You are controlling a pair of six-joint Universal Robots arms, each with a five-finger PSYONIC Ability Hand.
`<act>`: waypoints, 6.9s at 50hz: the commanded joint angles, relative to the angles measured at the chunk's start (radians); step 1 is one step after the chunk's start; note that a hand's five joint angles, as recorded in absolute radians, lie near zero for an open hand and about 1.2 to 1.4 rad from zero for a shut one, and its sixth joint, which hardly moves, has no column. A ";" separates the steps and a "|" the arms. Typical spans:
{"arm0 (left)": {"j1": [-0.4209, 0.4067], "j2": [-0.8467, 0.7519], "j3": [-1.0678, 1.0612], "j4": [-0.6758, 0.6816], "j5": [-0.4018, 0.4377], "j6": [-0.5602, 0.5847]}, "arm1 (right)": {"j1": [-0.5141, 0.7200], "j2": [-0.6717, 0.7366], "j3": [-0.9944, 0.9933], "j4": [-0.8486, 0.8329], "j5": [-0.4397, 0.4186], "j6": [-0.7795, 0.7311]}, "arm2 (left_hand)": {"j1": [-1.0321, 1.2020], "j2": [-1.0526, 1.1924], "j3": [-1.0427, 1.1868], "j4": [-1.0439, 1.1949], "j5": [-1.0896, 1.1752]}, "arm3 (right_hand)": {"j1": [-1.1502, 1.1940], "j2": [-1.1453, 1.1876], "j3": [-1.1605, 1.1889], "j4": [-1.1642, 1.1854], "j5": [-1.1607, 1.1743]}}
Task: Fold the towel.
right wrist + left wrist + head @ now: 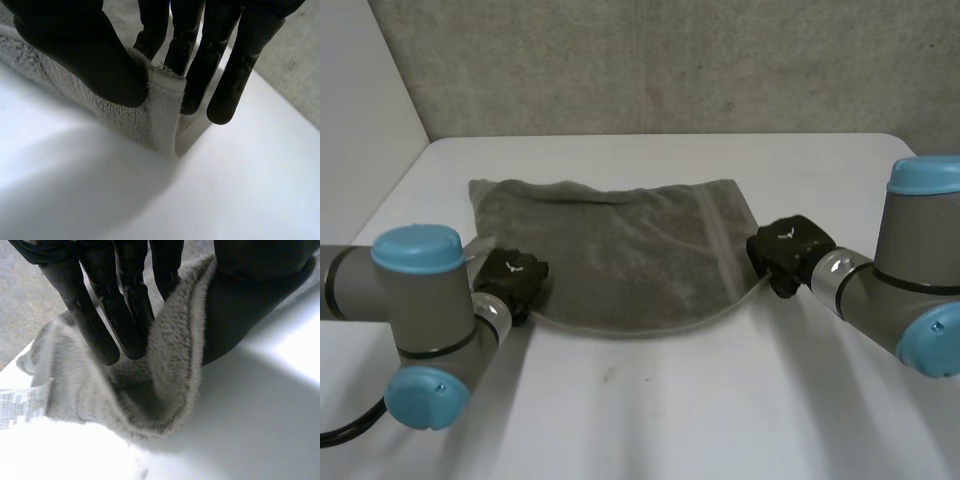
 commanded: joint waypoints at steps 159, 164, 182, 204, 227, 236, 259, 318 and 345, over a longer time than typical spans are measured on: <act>0.268 0.515 -0.299 -0.353 0.192 0.379 | -0.204 -0.295 0.132 0.323 0.001 -0.399 | 0.406 0.405 0.400 0.401 0.401 | 0.024 0.211 0.208 0.201 0.228; 0.260 0.333 -0.152 -0.271 0.180 0.377 | -0.159 -0.149 -0.006 0.261 0.006 -0.312 | 0.406 0.405 0.400 0.401 0.401 | 0.024 0.211 0.208 0.201 0.228; 0.194 -0.161 0.422 -0.198 0.154 0.365 | -0.060 0.191 -0.299 -0.132 0.124 -0.149 | 0.406 0.405 0.400 0.401 0.401 | 0.024 0.211 0.208 0.201 0.228; 0.153 -0.420 0.804 -0.189 0.151 0.340 | -0.059 0.406 -0.509 -0.281 0.191 -0.149 | 0.406 0.405 0.400 0.401 0.401 | 0.024 0.211 0.208 0.201 0.228; 0.132 -0.207 0.574 -0.179 0.017 0.297 | -0.063 0.126 -0.267 -0.227 0.119 -0.074 | -0.815 -0.815 -0.821 -0.820 -0.820 | -1.198 -1.010 -1.014 -1.021 -0.993; 0.159 -0.003 0.320 -0.170 0.025 0.162 | -0.066 -0.020 -0.091 -0.017 0.076 -0.066 | -0.815 -0.815 -0.821 -0.820 -0.820 | -1.158 -0.971 -0.974 -0.981 -0.954; 0.222 0.153 -0.044 -0.060 0.062 0.038 | -0.169 -0.005 0.159 -0.222 -0.060 0.049 | -0.815 -0.815 -0.821 -0.820 -0.820 | -0.665 -0.478 -0.481 -0.488 -0.460; 0.211 0.186 -0.089 -0.043 0.062 0.035 | 0.203 0.047 -0.249 -0.230 0.052 -0.017 | -0.816 -0.816 -0.822 -0.821 -0.821 | 0.024 0.211 0.208 0.201 0.228; 0.155 0.186 -0.064 -0.043 0.062 0.035 | 0.387 0.108 -0.171 -0.247 0.001 0.074 | -0.816 -0.816 -0.822 -0.821 -0.821 | -1.198 -1.010 -1.014 -1.021 -0.993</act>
